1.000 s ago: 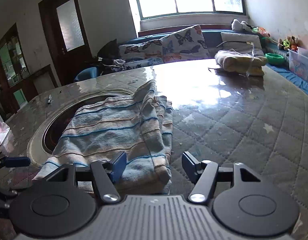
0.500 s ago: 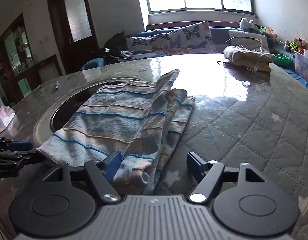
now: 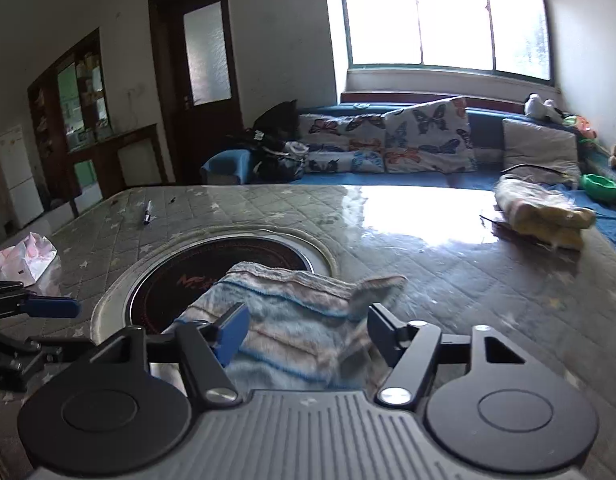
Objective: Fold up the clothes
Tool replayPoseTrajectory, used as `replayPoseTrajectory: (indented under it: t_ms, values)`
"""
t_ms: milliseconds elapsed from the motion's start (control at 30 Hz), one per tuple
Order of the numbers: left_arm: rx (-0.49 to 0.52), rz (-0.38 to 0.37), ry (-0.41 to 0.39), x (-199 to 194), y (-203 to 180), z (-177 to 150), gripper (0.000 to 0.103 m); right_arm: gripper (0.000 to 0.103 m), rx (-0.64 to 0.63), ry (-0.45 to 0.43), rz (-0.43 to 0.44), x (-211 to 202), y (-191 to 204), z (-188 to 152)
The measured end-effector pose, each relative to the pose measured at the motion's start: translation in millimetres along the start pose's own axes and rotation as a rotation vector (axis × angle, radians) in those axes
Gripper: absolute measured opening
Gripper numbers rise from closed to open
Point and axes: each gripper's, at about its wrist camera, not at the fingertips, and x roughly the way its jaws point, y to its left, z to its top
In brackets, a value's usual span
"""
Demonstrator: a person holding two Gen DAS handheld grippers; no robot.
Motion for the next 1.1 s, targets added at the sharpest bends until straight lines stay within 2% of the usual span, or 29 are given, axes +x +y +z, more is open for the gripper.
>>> replayPoseTrajectory:
  t_ms: [100, 200, 400, 500, 633, 767, 867, 967, 1100]
  values:
    - [0.015, -0.065, 0.019, 19, -9, 2, 0.067, 0.050, -0.009, 0.026, 0.005, 21, -2, 1]
    - [0.030, -0.098, 0.058, 35, -16, -2, 0.067, 0.048, 0.005, 0.040, -0.002, 33, -9, -2]
    - [0.043, -0.098, 0.111, 47, -12, -15, 0.067, 0.046, 0.042, 0.088, -0.022, 49, -30, -18]
    - [0.042, -0.094, 0.123, 48, -7, -21, 0.068, 0.043, 0.049, 0.084, -0.031, 52, -36, -25]
    - [0.032, -0.092, 0.129, 46, -2, -23, 0.068, 0.044, 0.042, 0.089, -0.027, 48, -35, -19]
    - [0.024, -0.090, 0.130, 46, -1, -23, 0.069, 0.045, 0.028, 0.065, -0.021, 51, -32, 3]
    - [0.021, -0.090, 0.131, 46, -2, -24, 0.070, 0.045, 0.020, 0.091, -0.017, 67, -34, 10]
    - [0.018, -0.091, 0.133, 47, -1, -24, 0.070, 0.044, 0.007, 0.163, -0.037, 90, -38, 5]
    - [0.010, -0.090, 0.135, 46, 2, -23, 0.072, 0.044, -0.004, 0.154, -0.037, 84, -38, 4]
